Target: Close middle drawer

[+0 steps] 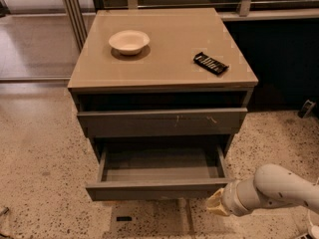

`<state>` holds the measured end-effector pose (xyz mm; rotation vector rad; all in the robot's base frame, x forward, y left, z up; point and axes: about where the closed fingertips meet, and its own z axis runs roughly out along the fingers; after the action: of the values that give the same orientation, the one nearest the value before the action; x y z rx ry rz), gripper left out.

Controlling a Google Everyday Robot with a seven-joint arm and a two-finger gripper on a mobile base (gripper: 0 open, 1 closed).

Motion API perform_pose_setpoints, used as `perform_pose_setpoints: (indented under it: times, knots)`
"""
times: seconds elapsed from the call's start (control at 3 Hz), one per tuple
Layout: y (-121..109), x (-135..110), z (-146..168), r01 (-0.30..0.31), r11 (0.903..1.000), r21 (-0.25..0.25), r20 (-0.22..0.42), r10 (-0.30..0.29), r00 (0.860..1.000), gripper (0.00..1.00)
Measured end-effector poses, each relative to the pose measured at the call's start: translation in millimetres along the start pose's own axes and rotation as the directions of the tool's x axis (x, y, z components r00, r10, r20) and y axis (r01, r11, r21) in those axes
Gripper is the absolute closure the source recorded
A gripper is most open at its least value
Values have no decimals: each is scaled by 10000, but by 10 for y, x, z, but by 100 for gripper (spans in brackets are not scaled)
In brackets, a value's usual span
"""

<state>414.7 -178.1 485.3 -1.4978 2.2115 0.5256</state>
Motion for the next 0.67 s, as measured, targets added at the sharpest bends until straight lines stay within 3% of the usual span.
perform_pose_setpoints:
  times: [0.33,0.67]
  knots:
    - [-102,118,314,807,9942,707,394,-837,9957,100]
    - [-303,239,534,1138,9806,1594,990,-1306,9865,100]
